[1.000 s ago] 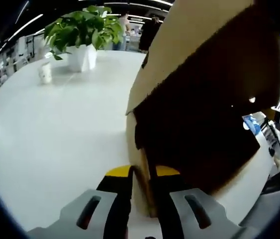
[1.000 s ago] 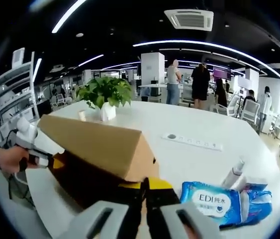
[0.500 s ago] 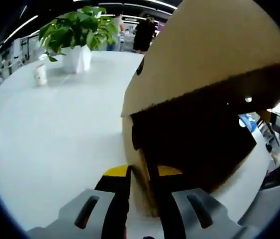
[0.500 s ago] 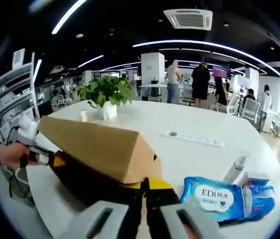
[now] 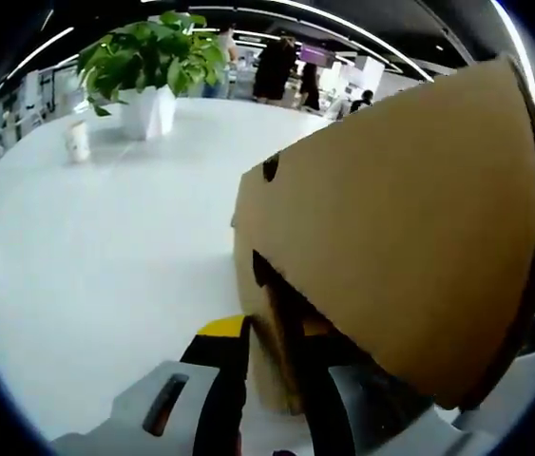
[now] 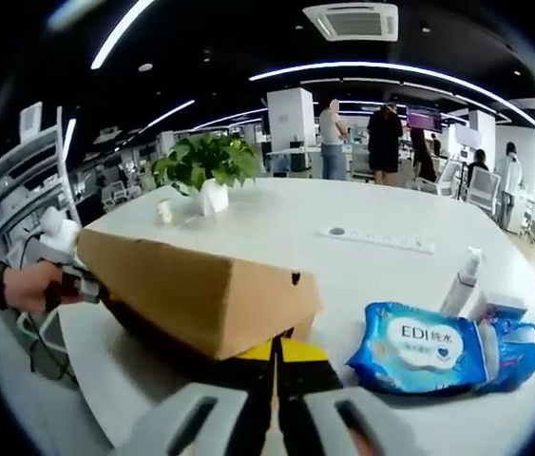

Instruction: Operate the shoe box by opening the lid, removing the specified soft item, and placing it in the target area until the item is outside and the box remains undamaged.

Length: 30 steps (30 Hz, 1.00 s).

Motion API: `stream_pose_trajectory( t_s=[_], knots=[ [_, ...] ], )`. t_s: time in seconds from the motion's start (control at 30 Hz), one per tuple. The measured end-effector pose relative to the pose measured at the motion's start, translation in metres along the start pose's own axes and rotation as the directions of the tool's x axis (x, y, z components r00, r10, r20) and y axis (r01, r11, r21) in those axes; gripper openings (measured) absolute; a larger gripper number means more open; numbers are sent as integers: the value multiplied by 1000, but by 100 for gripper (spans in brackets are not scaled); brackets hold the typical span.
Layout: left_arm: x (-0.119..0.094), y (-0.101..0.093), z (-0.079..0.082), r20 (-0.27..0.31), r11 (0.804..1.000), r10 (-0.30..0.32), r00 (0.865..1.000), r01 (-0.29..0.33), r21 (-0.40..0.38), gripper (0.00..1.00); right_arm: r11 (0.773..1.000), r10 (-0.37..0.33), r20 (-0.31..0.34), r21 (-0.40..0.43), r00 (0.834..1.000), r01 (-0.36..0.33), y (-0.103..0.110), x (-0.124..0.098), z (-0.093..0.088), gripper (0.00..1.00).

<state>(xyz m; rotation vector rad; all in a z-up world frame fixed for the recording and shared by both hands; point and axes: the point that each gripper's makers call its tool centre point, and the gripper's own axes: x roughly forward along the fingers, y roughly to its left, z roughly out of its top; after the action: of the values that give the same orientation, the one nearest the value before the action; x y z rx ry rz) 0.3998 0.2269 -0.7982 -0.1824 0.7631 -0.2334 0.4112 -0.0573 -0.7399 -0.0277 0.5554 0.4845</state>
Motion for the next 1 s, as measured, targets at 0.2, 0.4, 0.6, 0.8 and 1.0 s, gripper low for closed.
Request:
stream_pose_trajectory(
  t_s=[0.2, 0.4, 0.6, 0.8, 1.0],
  knots=[
    [-3, 2, 0, -3, 1000, 8, 1000, -8, 16, 17, 1000, 5, -3, 13, 1000, -5, 0, -2, -1, 0],
    [-9, 4, 7, 18, 997, 36, 999, -37, 65, 15, 999, 15, -1, 40, 1000, -15, -1, -4, -2, 0],
    [-17, 3, 15, 46, 996, 24, 999, -28, 86, 11, 999, 23, -7, 38, 1000, -23, -1, -4, -2, 0],
    [-22, 1, 13, 50, 995, 15, 999, -19, 96, 11, 998, 35, -10, 47, 999, -35, 3, -3, -4, 0],
    [-28, 0, 11, 58, 995, 9, 998, -15, 102, 10, 998, 45, -18, 50, 999, -44, 5, -4, -7, 0]
  ],
)
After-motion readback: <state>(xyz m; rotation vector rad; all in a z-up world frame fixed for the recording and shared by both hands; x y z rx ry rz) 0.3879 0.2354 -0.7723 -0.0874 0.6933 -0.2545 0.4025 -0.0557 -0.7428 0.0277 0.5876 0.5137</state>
